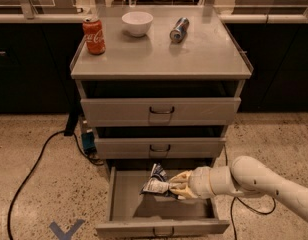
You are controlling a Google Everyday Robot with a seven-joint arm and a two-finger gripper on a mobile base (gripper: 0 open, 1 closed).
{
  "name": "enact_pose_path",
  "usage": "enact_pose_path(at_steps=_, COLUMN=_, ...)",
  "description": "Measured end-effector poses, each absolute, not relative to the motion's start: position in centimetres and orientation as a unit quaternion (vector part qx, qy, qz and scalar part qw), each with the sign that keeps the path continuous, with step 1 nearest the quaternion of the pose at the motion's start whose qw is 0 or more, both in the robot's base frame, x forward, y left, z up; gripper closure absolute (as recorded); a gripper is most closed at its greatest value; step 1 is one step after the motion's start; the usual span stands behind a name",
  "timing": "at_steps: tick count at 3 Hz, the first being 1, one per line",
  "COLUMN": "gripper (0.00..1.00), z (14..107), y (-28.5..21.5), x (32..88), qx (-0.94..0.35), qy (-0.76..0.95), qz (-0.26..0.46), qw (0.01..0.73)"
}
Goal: Place blue chip bag into bottom drawer
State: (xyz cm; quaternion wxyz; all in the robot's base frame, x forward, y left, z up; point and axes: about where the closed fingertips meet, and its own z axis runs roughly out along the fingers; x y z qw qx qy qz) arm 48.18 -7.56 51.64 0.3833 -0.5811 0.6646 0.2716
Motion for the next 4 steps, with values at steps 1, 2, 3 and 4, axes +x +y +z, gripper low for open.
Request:
enact_pose_path(at_steps=1, gripper=1.00, z=51.6, y=-7.6, x=48.2, qx=-0.581, qy=0.665, qz=0.272, qw=0.383)
enact_pose_path(at_steps=2, gripper=1.00, z=50.9, y=-7.0, x=48.0, qx=-0.580, qy=0.659, qz=0.283, qw=0.387)
enact_pose_path(at_steps=3, gripper=1.00, z=48.7, y=-6.2, x=48.9, qx=-0.585, qy=0.643, qz=0.288, qw=0.402)
enact_pose_path(at_steps=4, gripper=1.00, z=44.4, y=-5.2, x=50.4, qx=-0.588, qy=0.626, qz=0.290, qw=0.422)
